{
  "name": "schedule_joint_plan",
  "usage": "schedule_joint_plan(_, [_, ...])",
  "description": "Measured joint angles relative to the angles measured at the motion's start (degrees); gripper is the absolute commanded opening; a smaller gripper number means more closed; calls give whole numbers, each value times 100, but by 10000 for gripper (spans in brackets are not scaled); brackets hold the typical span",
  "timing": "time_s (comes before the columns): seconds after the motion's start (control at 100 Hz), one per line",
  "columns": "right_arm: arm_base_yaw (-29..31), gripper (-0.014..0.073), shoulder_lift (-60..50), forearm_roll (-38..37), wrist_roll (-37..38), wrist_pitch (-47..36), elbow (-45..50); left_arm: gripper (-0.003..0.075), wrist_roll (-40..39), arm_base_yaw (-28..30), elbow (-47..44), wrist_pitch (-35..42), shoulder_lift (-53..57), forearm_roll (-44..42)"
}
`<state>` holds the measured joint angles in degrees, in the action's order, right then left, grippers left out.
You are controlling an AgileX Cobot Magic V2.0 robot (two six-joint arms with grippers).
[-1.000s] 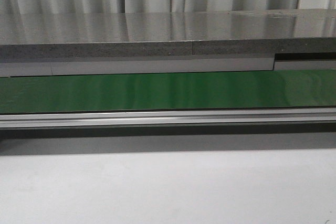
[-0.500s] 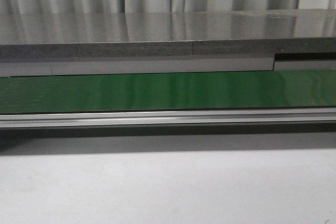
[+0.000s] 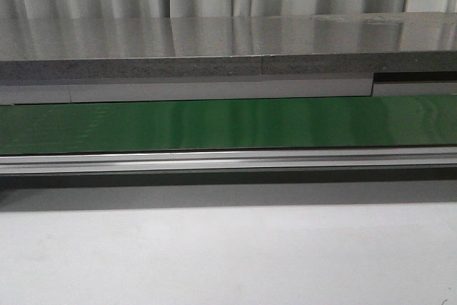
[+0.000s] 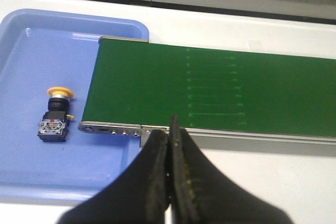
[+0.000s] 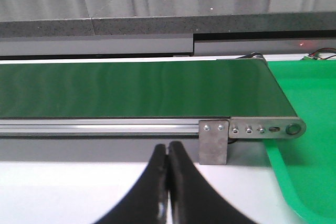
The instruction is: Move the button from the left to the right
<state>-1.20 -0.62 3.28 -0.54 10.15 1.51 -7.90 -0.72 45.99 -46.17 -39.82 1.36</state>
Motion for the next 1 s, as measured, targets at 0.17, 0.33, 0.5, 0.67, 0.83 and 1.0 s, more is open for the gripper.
schedule_joint_plan(0.17, [0,-67,0,0,0,0,0,-20,0,0,66,-208,-144,0])
schedule_joint_plan(0.33, [0,-67,0,0,0,0,0,-19,0,0,66,-261,-217,-136])
schedule_joint_plan(0.5, [0,-67,0,0,0,0,0,109,12,0,66,-287,-229,-209])
schedule_joint_plan(0.67, [0,-67,0,0,0,0,0,421,34,0,66,-365,-229,-209])
schedule_joint_plan(0.83, [0,-67,0,0,0,0,0,571,34,0,66,-410,-229,-209])
schedule_joint_plan(1.0, [0,-67,0,0,0,0,0,567,16,0,66,-432,-229,-263])
